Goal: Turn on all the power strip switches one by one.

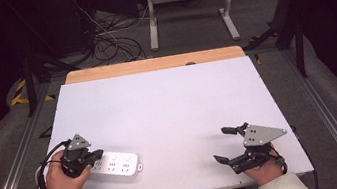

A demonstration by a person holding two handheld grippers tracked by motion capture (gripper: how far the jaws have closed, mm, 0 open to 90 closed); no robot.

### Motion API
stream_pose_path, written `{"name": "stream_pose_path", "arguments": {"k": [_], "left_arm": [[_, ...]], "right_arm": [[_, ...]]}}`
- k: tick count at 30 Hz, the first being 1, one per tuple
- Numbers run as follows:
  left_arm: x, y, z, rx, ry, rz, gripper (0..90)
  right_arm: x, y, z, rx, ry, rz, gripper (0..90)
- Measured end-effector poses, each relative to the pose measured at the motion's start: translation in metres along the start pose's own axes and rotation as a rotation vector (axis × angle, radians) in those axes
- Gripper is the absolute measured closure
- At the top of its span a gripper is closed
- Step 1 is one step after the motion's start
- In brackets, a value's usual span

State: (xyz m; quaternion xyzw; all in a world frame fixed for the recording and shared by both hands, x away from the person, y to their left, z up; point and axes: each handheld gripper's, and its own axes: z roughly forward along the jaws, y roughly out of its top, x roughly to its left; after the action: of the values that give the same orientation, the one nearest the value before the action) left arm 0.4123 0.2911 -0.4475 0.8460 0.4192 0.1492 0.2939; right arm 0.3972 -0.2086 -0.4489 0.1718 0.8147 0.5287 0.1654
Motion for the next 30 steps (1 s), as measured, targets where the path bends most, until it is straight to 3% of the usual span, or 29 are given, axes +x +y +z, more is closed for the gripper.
{"name": "stream_pose_path", "arguments": {"k": [18,21,30], "left_arm": [[-0.0014,-0.0013,0.0029,0.0,0.024,0.017,90.0],[-0.0012,-0.0027,0.0034,-0.005,0.01,-0.007,90.0],[0.0017,-0.0038,0.0051,-0.022,0.006,-0.01,90.0]], "right_arm": [[-0.0001,0.0,-0.0007,-0.002,0.003,-0.001,13.0],[0.0,0.0,-0.0009,-0.005,0.004,-0.001,12.9],[0.0001,0.0,-0.0008,-0.004,0.006,-0.001,12.8]]}}
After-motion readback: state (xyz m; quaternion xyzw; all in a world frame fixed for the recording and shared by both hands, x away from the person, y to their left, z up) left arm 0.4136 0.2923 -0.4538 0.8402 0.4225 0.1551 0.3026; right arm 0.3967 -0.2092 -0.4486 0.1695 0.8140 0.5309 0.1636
